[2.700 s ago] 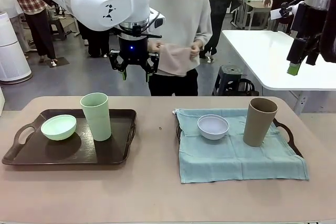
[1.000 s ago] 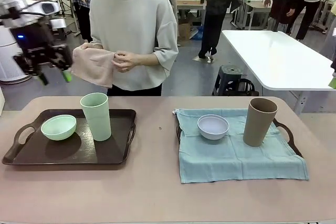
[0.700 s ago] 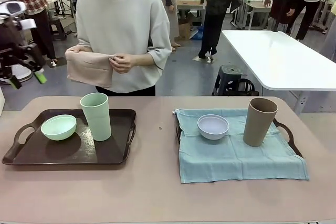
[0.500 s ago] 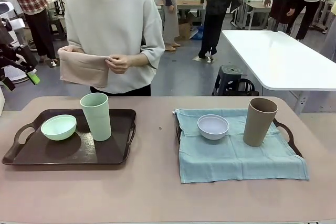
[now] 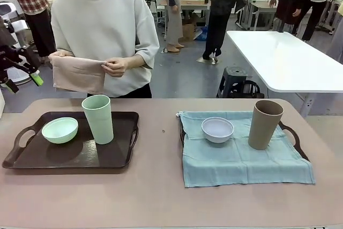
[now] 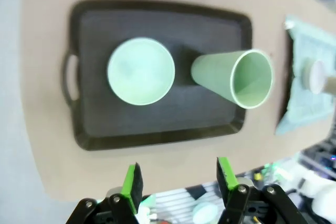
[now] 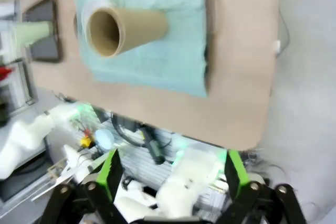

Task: Set up a tray with a mat and arrange the tableware.
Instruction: Pick up the Picnic Bowl and Reusable plastic cup from the Handle tray in front of the human's position and hold them in the air.

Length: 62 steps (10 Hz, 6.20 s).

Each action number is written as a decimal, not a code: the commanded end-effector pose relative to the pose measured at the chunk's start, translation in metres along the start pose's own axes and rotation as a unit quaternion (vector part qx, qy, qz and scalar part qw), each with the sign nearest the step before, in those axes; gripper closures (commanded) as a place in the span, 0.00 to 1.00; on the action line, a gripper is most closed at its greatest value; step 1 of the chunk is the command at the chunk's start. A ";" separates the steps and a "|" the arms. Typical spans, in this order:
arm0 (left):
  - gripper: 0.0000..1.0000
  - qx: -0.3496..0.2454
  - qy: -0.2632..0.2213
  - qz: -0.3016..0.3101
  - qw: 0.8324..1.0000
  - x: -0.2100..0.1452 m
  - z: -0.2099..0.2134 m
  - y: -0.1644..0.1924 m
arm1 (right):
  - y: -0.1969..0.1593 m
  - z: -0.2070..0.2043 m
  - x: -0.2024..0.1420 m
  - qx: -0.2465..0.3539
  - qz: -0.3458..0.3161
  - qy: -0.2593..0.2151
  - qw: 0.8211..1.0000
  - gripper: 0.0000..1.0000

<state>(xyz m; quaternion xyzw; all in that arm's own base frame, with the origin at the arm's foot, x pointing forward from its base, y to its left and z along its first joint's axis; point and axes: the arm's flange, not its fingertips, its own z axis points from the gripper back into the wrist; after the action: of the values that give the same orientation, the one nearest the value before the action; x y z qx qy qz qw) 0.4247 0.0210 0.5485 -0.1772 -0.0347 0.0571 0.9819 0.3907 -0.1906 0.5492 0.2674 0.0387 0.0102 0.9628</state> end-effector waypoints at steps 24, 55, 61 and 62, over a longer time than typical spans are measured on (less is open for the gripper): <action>0.25 -0.338 -0.089 0.018 0.937 -0.049 0.043 0.176 | -0.133 -0.009 -0.043 0.345 -0.078 0.025 0.935 0.00; 0.25 0.116 0.042 -0.038 0.992 0.011 -0.008 -0.014 | 0.331 -0.340 0.123 0.069 0.641 -0.112 0.756 0.00; 0.25 0.141 0.057 -0.099 0.983 -0.002 -0.054 -0.023 | 0.436 -0.432 0.172 0.073 0.742 -0.044 0.665 0.00; 0.25 0.139 0.054 -0.102 0.984 -0.003 -0.055 -0.024 | 0.451 -0.441 0.177 0.075 0.740 -0.040 0.667 0.00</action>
<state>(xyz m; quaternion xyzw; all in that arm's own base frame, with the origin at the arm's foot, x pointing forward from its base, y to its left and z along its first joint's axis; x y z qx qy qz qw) 0.4340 -0.0228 0.5068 -0.0422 0.0251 -0.0385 0.9980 0.5190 0.4169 0.3916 0.2781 -0.2200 0.7090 0.6095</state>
